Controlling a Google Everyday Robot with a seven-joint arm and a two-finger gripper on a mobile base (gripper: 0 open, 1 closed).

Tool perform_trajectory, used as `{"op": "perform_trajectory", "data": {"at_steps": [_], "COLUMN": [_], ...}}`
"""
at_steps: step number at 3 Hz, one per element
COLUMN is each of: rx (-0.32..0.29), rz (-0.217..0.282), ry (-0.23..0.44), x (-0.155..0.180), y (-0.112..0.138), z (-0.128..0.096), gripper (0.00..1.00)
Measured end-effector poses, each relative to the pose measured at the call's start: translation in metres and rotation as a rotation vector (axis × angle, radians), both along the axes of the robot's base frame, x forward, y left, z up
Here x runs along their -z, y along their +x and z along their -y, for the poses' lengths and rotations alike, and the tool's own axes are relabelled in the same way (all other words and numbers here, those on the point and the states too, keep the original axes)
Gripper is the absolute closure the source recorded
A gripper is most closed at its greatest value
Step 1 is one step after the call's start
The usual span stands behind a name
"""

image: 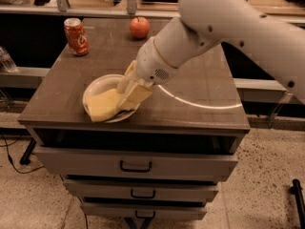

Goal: Place sponge into paper bowl

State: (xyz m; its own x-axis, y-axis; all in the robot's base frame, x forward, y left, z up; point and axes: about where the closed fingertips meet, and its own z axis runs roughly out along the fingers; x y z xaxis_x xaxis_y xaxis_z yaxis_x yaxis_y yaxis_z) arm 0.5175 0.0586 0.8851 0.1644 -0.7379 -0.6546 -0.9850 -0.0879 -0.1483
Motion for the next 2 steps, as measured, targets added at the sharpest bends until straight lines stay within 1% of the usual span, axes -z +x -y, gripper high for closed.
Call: {"op": "perform_trajectory", "data": {"at_steps": [1, 2], "rx": [0.005, 0.024], "rz": [-0.006, 0.017], "ry": [0.002, 0.013], "x": [0.010, 0.002], "y": [0.015, 0.036], "z": [-0.018, -0.028], "gripper": [1.00, 1.00]}}
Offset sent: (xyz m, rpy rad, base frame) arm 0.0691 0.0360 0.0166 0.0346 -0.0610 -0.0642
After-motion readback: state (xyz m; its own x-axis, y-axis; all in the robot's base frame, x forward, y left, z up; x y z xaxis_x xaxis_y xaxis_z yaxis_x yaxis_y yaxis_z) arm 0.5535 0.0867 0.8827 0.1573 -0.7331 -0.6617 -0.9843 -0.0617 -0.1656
